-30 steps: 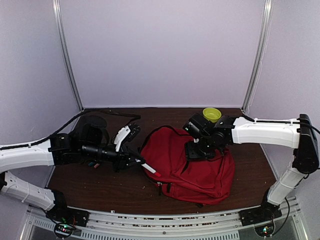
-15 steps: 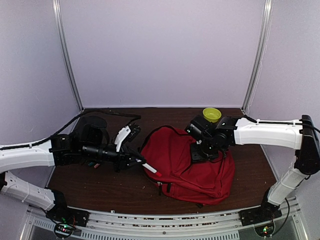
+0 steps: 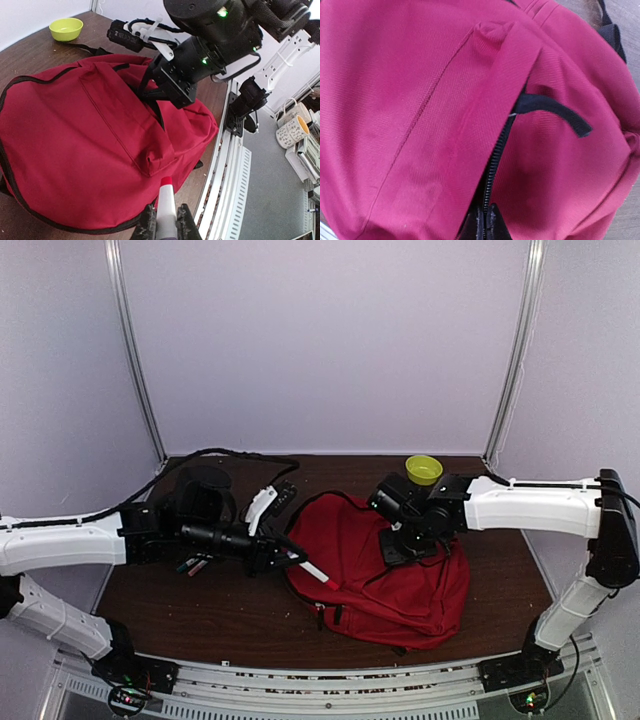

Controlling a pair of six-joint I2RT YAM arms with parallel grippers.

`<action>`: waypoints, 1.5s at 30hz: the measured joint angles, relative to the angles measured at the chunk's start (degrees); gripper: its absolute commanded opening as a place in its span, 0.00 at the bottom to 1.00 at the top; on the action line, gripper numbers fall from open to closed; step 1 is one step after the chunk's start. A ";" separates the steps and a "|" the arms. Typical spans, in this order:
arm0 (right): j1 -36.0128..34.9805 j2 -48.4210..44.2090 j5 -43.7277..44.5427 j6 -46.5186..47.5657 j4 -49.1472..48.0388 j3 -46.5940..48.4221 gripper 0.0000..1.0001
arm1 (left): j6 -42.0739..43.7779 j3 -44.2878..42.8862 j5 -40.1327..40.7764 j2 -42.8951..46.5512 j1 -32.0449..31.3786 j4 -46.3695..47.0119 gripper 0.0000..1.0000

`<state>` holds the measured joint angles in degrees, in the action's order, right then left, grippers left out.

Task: Pack the student bag
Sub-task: Pick up the lower front pocket of the student bag, then place the pen in the lower front pocket of the bag.

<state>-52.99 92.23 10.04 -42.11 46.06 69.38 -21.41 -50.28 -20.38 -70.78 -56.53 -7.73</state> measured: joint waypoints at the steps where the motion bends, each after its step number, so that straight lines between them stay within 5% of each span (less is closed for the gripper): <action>1: 0.00 -0.68 0.11 0.07 0.31 0.00 0.00 | -0.48 -0.72 -0.11 -1.11 -0.07 0.81 0.00; 21: -0.02 -9.11 0.28 0.31 -0.22 -2.64 0.00 | -7.15 -19.74 5.27 -22.77 -3.04 5.86 0.00; 41: -0.09 -11.04 0.28 1.25 -1.49 -2.69 0.00 | -15.67 -24.48 2.32 -37.27 -7.56 12.00 0.00; 45: -0.09 -12.00 0.28 1.27 -1.84 -3.06 0.00 | -20.83 -23.63 -0.63 -39.28 -7.54 17.11 0.14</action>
<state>-53.08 80.23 10.33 -40.84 44.23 66.32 -42.24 -73.91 -21.02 -110.06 -64.07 9.39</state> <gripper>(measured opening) 0.018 0.080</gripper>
